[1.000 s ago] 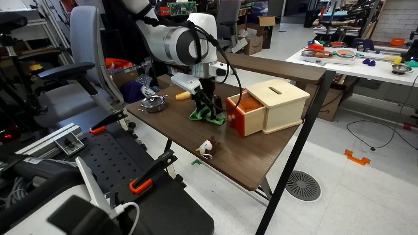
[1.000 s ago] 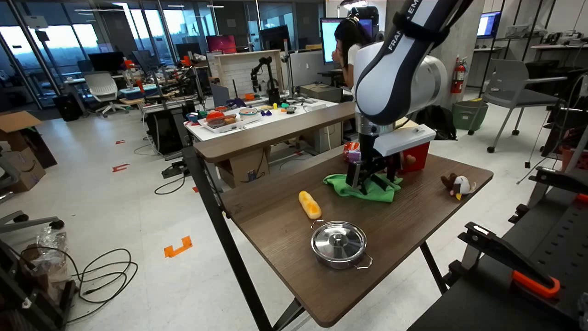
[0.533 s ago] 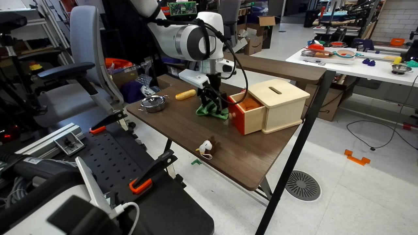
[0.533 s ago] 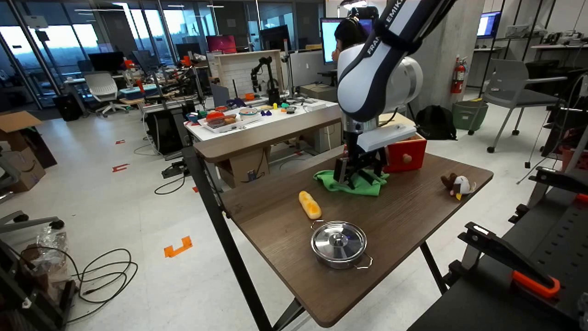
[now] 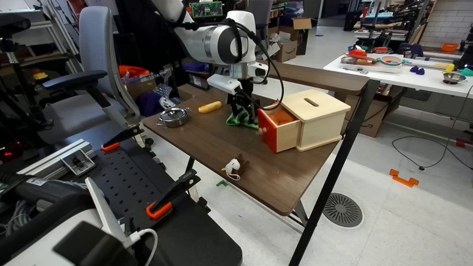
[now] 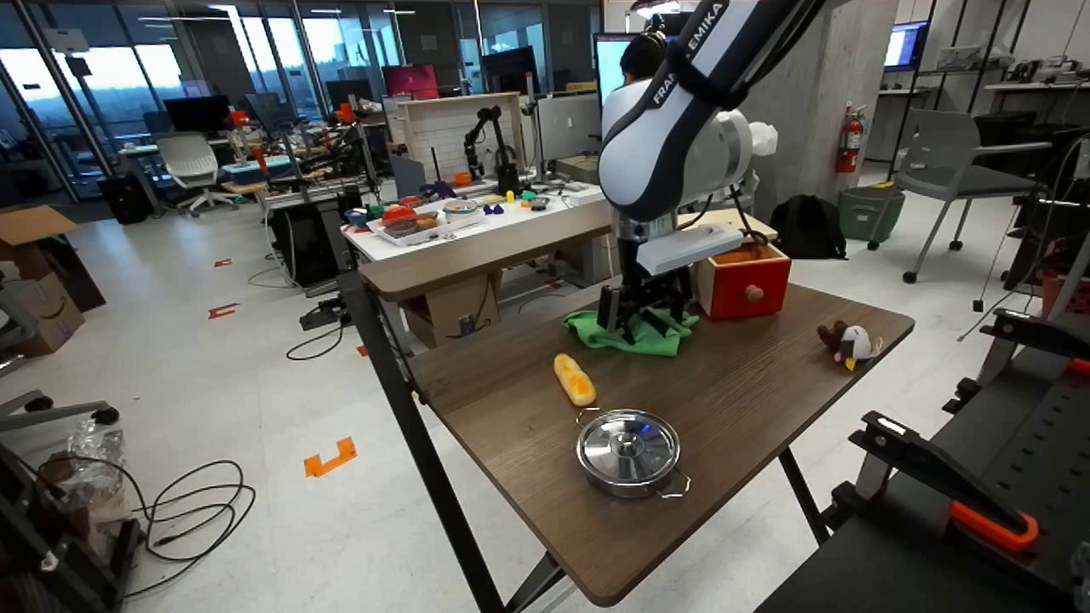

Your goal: Slide the green cloth backward

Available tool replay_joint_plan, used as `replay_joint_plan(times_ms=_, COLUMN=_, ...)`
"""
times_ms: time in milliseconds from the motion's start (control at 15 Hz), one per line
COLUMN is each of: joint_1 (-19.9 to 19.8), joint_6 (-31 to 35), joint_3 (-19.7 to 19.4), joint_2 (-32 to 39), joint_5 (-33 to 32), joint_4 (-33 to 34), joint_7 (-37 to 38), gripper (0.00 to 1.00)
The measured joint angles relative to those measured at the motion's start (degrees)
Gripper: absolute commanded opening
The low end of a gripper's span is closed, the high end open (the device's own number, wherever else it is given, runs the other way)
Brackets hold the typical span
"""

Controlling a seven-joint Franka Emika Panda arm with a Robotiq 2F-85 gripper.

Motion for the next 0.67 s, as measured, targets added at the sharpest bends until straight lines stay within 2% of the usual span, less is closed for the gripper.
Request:
replay_joint_plan(times_ms=400, joint_1=0.2, joint_6=-3.04, joint_3=0.0, joint_2=2.99, joint_5=-0.01, joint_4=6.22, joint_7=0.0, gripper=1.0)
replay_joint_plan(times_ms=667, joint_1=0.85, joint_6=-4.16, joint_3=0.02, joint_2=3.13, joint_5=-0.06, joint_4=7.21, joint_7=-0.04, gripper=1.0)
